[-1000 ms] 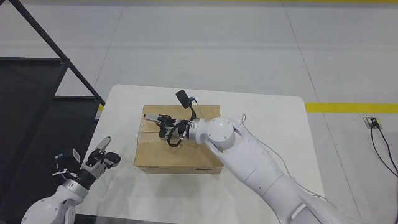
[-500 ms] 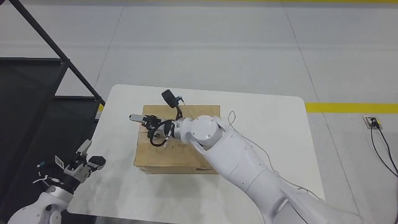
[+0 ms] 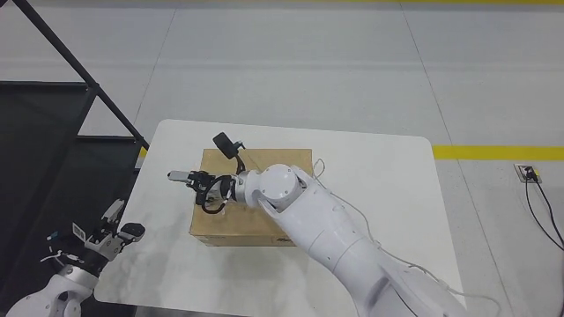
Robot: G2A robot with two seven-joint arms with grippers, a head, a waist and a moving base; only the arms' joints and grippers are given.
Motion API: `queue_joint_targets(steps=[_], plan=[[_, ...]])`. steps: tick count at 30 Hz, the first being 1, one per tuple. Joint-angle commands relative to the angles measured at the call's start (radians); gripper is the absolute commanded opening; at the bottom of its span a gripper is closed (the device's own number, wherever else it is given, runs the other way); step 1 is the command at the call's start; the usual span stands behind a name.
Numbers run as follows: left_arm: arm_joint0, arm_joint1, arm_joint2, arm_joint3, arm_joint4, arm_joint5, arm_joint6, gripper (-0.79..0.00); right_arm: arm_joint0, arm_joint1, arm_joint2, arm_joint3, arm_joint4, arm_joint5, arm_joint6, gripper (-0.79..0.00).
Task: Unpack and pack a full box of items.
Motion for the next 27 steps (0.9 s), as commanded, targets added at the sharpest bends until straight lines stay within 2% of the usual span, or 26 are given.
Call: queue_joint_targets(steps=[1, 7, 13, 27], plan=[[-0.002, 0.001, 0.001, 0.001, 0.001, 0.001, -0.004, 0.000, 0.003, -0.002, 0.005, 0.012, 0.000, -0.008, 0.013, 0.000], [-0.015, 0.004, 0.013, 0.001, 0.012, 0.008, -0.014, 0.000, 0.008, 0.001, 0.029, 0.046, -0.005, -0.016, 0.073, 0.000], [-0.027, 0.006, 0.030, 0.001, 0.023, 0.011, -0.020, 0.000, -0.002, 0.014, 0.049, 0.054, -0.033, -0.034, 0.077, 0.000], [-0.046, 0.009, 0.072, -0.003, 0.046, 0.017, -0.024, 0.000, -0.040, 0.083, 0.136, 0.011, -0.064, -0.047, 0.132, 0.000]])
